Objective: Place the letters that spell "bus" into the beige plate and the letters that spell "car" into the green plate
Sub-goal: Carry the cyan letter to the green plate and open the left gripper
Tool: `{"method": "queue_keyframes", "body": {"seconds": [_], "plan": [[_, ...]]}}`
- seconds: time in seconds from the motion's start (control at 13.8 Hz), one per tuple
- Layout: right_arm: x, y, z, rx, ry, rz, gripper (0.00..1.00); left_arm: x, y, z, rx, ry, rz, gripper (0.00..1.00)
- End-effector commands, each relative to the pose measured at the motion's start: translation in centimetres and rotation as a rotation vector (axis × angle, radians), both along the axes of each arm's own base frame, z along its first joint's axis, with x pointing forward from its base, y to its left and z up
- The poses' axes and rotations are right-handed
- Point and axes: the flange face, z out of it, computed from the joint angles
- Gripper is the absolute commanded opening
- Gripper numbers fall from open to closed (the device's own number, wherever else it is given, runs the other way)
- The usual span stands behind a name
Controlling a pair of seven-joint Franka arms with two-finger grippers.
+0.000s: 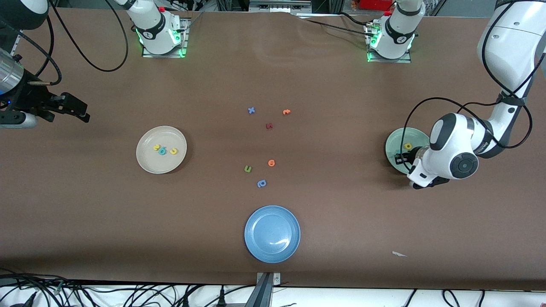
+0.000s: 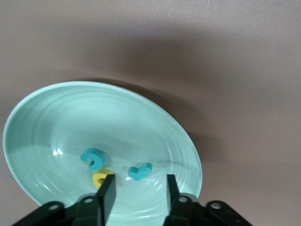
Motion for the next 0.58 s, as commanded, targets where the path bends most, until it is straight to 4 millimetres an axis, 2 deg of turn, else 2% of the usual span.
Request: {"method": "queue_keyframes", "body": {"seconds": [0.0,0.29,0.44,0.51], "plan": [[0.1,0.2,0.4,-0.004,-0.002,0.001,1.0,0.3,0.5,2.8,0.023,-0.048,-0.028,1.0],[0.1,0.3,0.4,-0.001,-0.002,0.002,1.0,1.1,0.8,5.9,0.034,-0.1,-0.015,1.0],[0.1,0.3,0.4,-0.001,-0.002,0.002,1.0,1.4,0.9,7.8,0.047,-0.134,-0.014,1.0],[0.1,0.3,0.4,-0.001,-0.002,0.002,1.0,2.1,1.0,9.6,0.05,-0.168,-0.01,1.0]]}}
